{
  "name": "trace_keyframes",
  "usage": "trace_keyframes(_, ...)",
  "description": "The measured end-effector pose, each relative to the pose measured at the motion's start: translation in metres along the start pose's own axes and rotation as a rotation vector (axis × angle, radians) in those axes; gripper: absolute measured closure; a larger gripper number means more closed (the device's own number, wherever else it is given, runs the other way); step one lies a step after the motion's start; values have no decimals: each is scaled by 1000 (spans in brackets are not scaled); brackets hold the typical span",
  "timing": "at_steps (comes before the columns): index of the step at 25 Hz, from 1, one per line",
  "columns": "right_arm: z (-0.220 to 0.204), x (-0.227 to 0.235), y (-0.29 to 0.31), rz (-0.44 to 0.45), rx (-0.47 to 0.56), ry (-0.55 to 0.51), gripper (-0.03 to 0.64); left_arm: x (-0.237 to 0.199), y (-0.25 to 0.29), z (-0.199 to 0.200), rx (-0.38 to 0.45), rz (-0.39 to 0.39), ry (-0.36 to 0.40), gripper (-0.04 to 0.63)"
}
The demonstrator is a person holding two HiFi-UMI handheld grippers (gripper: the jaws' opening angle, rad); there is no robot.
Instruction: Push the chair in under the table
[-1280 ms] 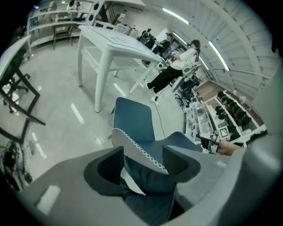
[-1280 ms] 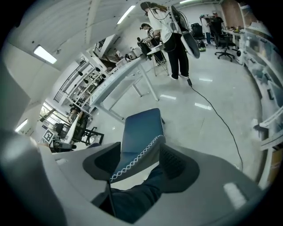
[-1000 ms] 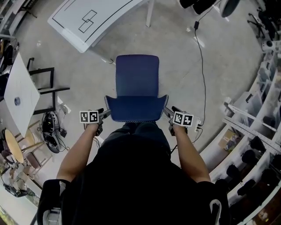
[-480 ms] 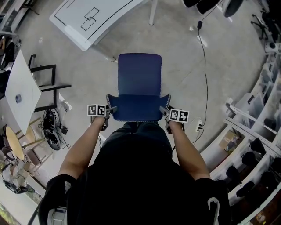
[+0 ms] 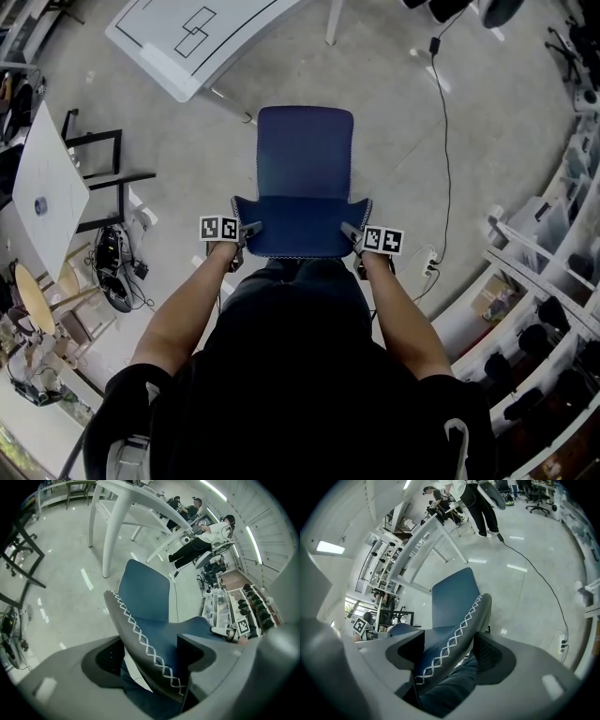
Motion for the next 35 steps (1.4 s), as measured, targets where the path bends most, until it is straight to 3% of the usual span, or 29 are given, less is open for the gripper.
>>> trace_keyframes(17,1,0,25,-47,-101,-20,247,-6,23,3,-71,2,-19,241)
trace_keyframes(27,3,2,32,-7,-158,-54,224,-6,32,4,-128,-28,-4,230)
trace_keyframes(35,4,2,34,0,-170,-46,245,-7,33,6,-138,-38,-1,233)
Point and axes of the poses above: the fingertips, and each gripper's own axes: y forward along the fingers, x to its right, z out of its top, the point moved 8 cm from there along -y, backward along the fingers, and after that the axes turned 1 degree about -x, right-handed, at the moved point
